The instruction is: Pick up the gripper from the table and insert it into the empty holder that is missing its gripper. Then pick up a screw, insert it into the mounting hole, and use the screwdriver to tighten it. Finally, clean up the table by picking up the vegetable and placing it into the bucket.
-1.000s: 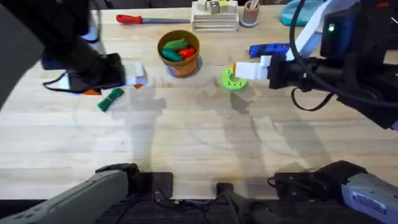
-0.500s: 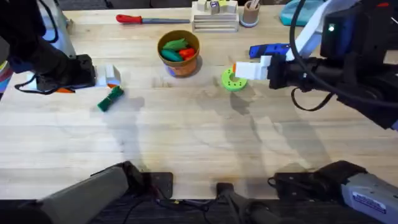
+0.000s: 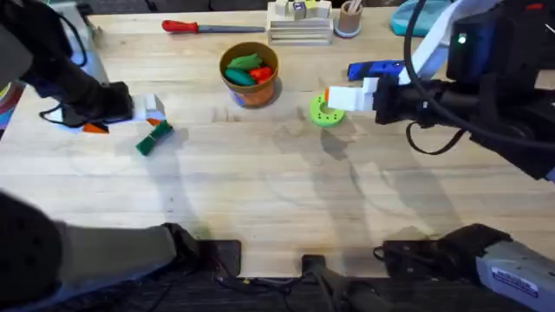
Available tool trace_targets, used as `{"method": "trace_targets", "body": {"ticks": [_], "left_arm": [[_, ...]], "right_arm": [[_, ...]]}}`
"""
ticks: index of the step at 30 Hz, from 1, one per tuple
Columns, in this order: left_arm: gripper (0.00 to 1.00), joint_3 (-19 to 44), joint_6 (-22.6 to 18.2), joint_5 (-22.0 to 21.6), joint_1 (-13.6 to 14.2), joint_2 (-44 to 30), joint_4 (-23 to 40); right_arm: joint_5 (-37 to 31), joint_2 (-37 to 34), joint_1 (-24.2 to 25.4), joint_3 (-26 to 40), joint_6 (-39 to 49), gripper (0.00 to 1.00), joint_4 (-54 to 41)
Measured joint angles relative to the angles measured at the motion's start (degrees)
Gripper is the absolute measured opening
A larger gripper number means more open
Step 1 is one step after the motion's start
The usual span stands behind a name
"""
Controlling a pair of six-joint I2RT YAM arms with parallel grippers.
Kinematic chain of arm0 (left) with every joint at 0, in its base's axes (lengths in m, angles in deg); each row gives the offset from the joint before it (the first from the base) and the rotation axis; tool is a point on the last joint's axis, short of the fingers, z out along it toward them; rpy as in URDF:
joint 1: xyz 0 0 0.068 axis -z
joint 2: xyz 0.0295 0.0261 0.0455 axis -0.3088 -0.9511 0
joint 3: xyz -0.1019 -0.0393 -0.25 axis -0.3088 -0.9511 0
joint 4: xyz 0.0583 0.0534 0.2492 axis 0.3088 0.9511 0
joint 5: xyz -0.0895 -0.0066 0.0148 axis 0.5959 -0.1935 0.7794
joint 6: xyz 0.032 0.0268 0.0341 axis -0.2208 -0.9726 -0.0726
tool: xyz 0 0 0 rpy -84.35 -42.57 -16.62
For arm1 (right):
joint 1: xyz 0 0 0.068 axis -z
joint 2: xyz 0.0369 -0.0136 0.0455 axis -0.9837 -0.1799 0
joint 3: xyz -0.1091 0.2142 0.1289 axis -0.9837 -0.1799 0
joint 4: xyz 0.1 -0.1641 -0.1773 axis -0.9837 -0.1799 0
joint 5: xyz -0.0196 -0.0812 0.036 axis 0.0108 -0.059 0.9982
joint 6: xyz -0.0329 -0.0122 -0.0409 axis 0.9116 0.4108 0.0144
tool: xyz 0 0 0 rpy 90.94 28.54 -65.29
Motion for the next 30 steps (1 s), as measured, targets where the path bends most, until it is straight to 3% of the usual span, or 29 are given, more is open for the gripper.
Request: {"method": "trace_targets", "body": {"ticks": [4, 11, 18, 25, 30], "left_arm": [[0.936, 0.00, -2.52, 0.00, 0.00, -4.61, -1.20], [0.998, 0.00, -5.56, 0.90, 0.00, -9.28, -3.92], [0.961, 0.00, -6.78, 1.98, 0.00, -12.26, -4.25], [0.711, 0.00, -7.51, 4.99, 0.07, -13.25, -3.30], [0.221, 0.28, -7.86, 7.58, 0.69, -13.19, -3.30]], "right_arm": [[0.00, 0.00, 0.01, 0.00, 0.00, 0.992, 0.00], [0.00, 0.00, 0.00, 0.00, -0.02, 0.992, 0.00], [0.00, 0.00, 0.00, 0.00, -0.02, 0.993, 0.00], [0.00, 0.00, 0.02, 0.00, -0.02, 0.992, 0.00], [0.00, 0.00, 0.01, 0.00, -0.02, 0.992, 0.00]]}}
